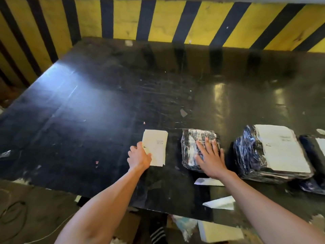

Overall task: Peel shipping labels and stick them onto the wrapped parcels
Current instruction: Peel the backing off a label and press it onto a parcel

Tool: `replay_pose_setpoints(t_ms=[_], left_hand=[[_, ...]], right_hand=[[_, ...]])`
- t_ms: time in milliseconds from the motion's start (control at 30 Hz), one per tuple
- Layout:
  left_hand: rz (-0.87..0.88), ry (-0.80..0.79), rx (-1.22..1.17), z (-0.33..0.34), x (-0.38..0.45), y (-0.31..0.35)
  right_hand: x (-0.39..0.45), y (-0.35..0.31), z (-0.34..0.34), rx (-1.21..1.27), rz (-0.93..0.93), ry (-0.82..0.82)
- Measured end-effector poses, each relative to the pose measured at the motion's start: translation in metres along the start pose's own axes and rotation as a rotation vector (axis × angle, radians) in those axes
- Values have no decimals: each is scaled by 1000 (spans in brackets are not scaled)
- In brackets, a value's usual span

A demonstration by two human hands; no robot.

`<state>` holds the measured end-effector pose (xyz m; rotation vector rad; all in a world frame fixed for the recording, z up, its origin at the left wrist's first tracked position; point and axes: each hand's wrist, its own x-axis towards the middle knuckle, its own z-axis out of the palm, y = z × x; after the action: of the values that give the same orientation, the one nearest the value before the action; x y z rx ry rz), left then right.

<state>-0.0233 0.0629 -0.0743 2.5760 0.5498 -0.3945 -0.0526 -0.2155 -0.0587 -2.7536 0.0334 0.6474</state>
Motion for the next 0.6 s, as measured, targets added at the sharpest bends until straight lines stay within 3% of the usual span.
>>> replay_pose_setpoints(t_ms=[200, 367, 600], left_hand=[[-50, 83, -211, -6, -1, 4], [-53, 204, -144, -20, -8, 9], [42, 146, -448, -52, -27, 41]], right_hand=[[-1, 1, 3, 2, -13, 14], [-2, 2, 1, 25, -29, 10], [1, 4, -7, 145, -44, -23]])
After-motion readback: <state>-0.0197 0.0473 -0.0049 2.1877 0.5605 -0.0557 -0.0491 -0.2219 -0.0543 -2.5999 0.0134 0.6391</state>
